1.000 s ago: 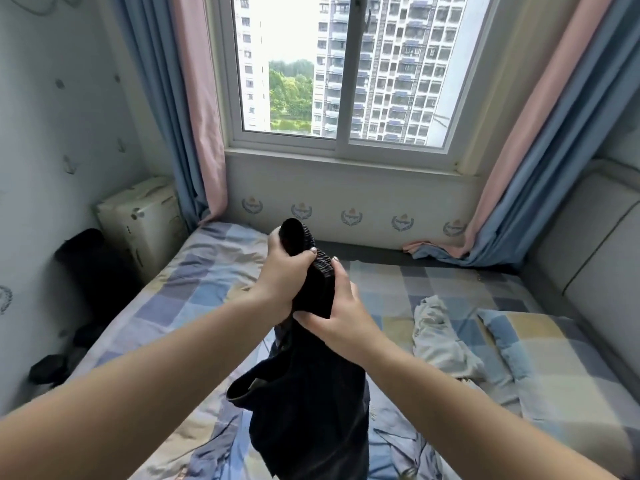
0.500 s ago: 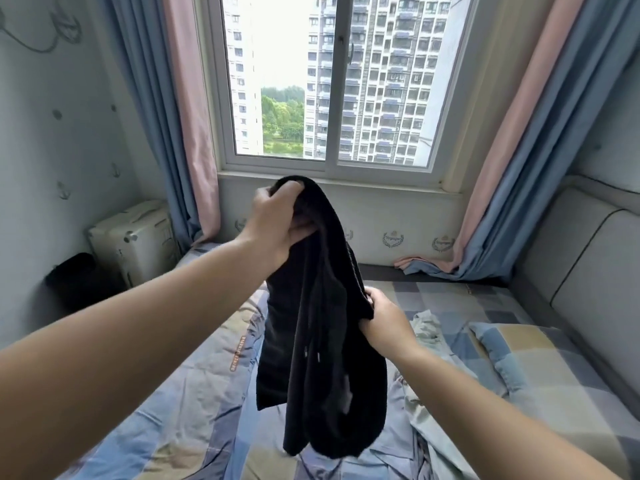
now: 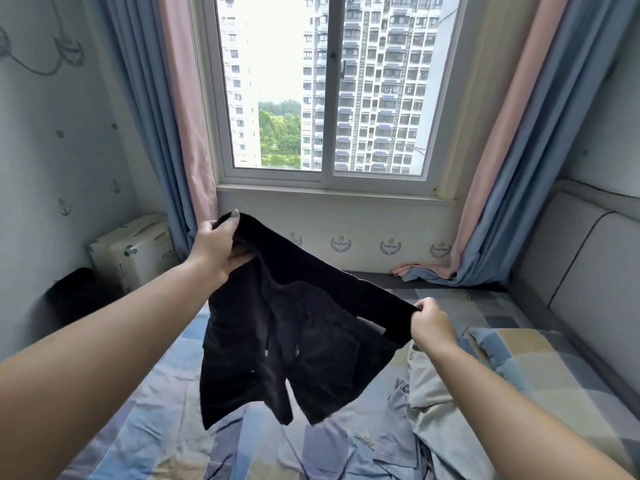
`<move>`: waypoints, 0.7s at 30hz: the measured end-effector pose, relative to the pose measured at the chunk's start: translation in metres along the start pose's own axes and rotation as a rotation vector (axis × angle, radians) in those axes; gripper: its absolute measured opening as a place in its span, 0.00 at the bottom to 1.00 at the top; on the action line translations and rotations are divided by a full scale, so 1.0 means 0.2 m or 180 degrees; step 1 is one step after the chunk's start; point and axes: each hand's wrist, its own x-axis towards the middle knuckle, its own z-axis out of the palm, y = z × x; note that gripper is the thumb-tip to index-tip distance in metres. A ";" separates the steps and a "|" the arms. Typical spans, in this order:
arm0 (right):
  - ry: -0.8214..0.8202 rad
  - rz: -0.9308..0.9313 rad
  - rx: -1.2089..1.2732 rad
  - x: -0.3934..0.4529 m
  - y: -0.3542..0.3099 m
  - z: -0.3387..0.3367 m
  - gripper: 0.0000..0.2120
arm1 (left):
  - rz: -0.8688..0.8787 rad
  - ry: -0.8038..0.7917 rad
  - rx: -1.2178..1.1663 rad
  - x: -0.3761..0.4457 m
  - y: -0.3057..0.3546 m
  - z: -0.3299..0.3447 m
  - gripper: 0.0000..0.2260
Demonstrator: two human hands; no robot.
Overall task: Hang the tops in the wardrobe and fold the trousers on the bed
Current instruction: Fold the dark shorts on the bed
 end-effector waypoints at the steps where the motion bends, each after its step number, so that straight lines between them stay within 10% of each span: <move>1: 0.0096 0.0228 0.0468 0.01 -0.02 0.00 0.10 | -0.0056 -0.0040 0.0050 0.01 -0.02 -0.03 0.13; 6: 0.0094 0.0958 0.2544 0.06 -0.12 0.01 0.11 | -0.0189 -0.0063 0.0085 0.03 -0.10 -0.16 0.08; 10: -0.0328 0.0574 0.2665 0.08 -0.17 -0.02 0.11 | -0.0183 0.0311 0.0237 0.05 -0.11 -0.26 0.07; 16: -0.0096 -0.1930 -0.0992 0.09 -0.18 -0.18 0.12 | 0.0886 0.1067 0.3141 0.09 -0.14 -0.51 0.13; 21: 0.0041 -0.2269 -0.2695 -0.02 -0.23 -0.14 0.11 | 0.1256 0.0669 0.4671 0.04 -0.13 -0.54 0.13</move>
